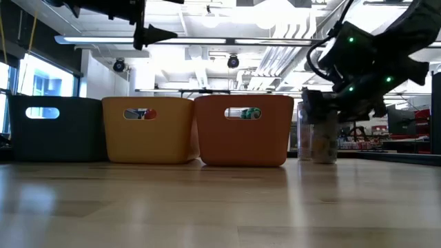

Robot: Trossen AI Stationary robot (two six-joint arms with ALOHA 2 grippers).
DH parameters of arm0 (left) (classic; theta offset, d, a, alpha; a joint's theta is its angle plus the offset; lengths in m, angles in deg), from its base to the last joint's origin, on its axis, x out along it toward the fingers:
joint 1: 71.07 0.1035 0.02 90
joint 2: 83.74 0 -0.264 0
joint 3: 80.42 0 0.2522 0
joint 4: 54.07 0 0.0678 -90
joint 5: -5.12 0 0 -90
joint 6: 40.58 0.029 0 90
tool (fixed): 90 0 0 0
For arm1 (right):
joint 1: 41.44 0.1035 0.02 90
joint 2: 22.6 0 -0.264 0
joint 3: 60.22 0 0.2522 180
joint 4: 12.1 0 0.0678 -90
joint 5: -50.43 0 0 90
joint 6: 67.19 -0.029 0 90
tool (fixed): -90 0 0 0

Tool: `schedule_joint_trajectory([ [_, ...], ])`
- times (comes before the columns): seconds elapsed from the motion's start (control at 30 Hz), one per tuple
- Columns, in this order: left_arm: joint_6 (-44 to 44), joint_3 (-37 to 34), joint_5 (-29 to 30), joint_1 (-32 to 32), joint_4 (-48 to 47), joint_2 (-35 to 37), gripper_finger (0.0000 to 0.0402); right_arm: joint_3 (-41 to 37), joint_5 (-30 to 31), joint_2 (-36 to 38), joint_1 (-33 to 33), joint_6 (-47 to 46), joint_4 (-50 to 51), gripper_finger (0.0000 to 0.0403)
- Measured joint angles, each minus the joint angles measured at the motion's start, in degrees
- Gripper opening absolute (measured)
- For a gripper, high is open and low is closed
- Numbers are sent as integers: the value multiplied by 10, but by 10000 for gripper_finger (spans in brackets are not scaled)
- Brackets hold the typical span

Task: Sort soda cans
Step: Move the bottom black soda can to the right of the orange bin

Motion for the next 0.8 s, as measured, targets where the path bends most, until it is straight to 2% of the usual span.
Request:
schedule_joint_trajectory([
  [0.37, 5, 0, 0, 19, 0, 29, 399, 0, -7, 133, -1, 5, 129, 321],
  [0.63, 5, 0, 1, 22, 3, 39, 399, 0, -12, 191, 0, 48, 120, 321],
  [0.8, 5, 0, 1, 22, 3, 42, 399, 0, -16, 197, 0, 57, 117, 321],
])
